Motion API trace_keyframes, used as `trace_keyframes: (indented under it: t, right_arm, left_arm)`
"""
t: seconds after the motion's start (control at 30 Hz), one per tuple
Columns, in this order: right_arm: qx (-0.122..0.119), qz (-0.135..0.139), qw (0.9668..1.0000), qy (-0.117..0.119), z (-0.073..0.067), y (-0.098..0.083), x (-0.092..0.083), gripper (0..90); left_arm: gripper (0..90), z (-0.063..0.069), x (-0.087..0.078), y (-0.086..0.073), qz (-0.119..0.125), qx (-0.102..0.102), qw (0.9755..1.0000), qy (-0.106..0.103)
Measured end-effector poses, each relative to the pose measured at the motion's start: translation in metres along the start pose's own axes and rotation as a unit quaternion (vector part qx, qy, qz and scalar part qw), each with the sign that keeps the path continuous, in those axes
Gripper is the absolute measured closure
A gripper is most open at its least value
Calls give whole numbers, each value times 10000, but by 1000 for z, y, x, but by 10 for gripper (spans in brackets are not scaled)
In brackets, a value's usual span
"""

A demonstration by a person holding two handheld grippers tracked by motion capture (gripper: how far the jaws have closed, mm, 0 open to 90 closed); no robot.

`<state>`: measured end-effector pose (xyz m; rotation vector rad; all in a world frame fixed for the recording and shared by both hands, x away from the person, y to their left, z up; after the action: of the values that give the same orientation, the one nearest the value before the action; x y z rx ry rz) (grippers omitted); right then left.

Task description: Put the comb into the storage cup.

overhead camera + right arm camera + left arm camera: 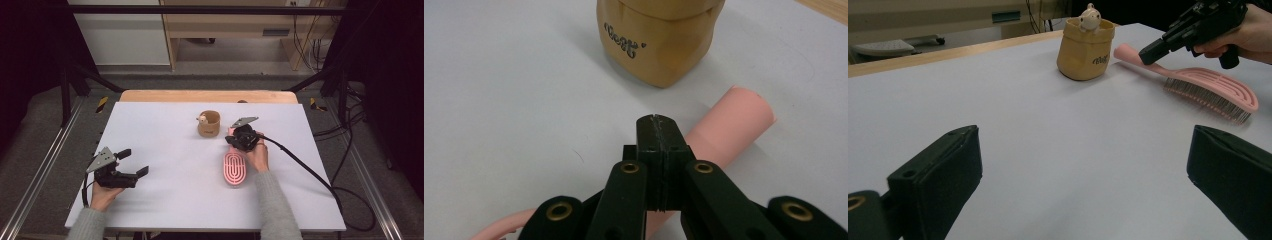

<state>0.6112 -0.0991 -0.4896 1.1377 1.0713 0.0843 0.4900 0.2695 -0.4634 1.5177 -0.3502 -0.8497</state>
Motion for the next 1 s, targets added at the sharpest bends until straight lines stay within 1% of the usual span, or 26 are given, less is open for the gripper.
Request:
trace_keyframes:
  t: [0.2,0.27,0.33,1.0]
  right_arm:
    - [-1,-45,10000,-11,0,-1,2,900]
    - [-38,-113,9999,-81,2,-2,1,900]
    - [-38,-145,9998,-99,3,-3,1,900]
    - [-25,-307,9991,-277,7,-5,-2,900]
  left_arm:
    - [10,0,0,0,5,-5,10000,-8]
    - [11,0,0,0,7,-6,10000,-12]
    - [11,0,0,0,4,-5,10000,-9]
    - [11,0,0,0,-4,10,10000,-1]
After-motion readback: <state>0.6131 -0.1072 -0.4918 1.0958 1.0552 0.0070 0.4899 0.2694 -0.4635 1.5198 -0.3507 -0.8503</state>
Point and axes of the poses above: each handheld gripper's, and its own axes: x roughly forward along the jaws, y roughly out of its top, z roughly to its right, the point moved 5 cm from there along x, roughly forward along the jaws, and after that the axes turned 2 degrees about z, right-handed, at the moved point
